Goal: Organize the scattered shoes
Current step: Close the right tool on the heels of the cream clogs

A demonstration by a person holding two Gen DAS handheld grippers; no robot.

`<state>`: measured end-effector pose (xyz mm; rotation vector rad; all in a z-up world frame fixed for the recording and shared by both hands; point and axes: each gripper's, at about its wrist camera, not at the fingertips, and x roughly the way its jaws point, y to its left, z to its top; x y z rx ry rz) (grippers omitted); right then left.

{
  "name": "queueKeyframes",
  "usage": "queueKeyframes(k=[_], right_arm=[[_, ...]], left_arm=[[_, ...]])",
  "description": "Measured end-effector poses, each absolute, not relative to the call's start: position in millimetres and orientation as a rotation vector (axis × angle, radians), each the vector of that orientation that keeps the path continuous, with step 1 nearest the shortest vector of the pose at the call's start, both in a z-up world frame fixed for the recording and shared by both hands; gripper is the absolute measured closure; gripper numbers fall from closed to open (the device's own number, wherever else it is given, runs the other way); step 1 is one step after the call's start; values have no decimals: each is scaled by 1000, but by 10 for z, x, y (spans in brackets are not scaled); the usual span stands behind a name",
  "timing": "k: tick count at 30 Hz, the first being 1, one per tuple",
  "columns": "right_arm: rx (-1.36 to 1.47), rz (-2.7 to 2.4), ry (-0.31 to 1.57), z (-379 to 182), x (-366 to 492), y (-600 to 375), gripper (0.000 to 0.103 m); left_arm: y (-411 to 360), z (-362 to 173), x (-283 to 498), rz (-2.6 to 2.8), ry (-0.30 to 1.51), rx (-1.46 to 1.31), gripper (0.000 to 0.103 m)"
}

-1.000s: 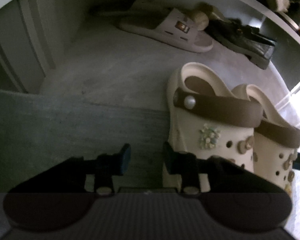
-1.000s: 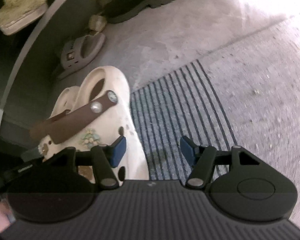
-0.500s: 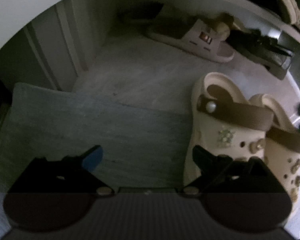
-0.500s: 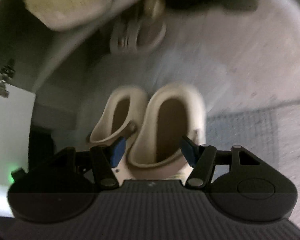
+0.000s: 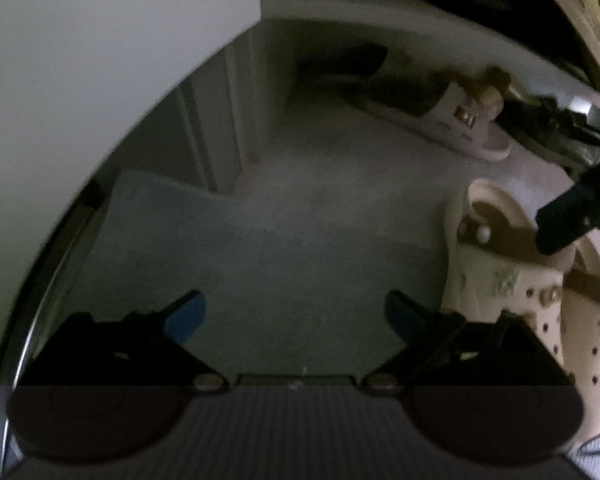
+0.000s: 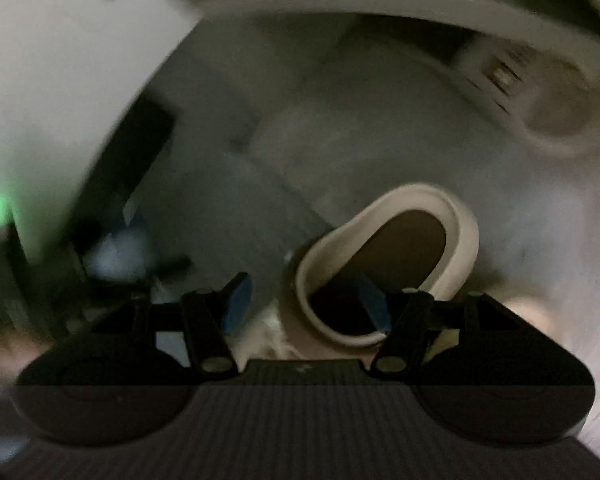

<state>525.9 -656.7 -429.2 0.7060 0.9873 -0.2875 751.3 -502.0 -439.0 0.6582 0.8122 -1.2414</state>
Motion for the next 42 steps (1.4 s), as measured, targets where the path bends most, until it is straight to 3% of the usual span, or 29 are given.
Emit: queueKeyframes(k=[4, 6, 9, 12, 19, 22, 28, 32, 35, 42], right_arm=[[648, -166, 1086, -4428, 5393, -6554, 45], [636, -140, 1140, -4527, 5471, -6508, 68], [645, -90, 1136, -4470, 5533, -6474, 81], [647, -75, 1124, -4363, 5501, -6382, 85], [626, -50, 1144, -4359, 5377, -6309, 84], [696, -138, 1123, -4487, 5387, -6450, 75], [886, -116, 1147, -4642, 5388, -6594, 72], [971, -269, 1027, -4328, 5107, -6723, 72], [1112, -531, 921, -4152, 4728, -6861, 63], [1382, -832, 1101, -4424, 4439, -6855, 63]], left_arm=[[-4981, -4463, 7432, -1261, 861, 684, 5], [-5001, -4480, 7389, -1275, 871, 682, 5], [-5006, -4453, 7392, -1292, 878, 674, 5], [-4992, -4419, 7429, -1299, 866, 672, 5], [-5075, -4481, 7475, -1287, 905, 665, 5], [-5088, -4495, 7457, -1296, 921, 661, 5], [-5065, -4428, 7394, -1340, 898, 647, 5], [-5038, -4381, 7382, -1353, 898, 615, 5], [-5057, -4418, 7371, -1338, 954, 580, 5], [-5094, -4286, 7275, -1375, 967, 520, 6]])
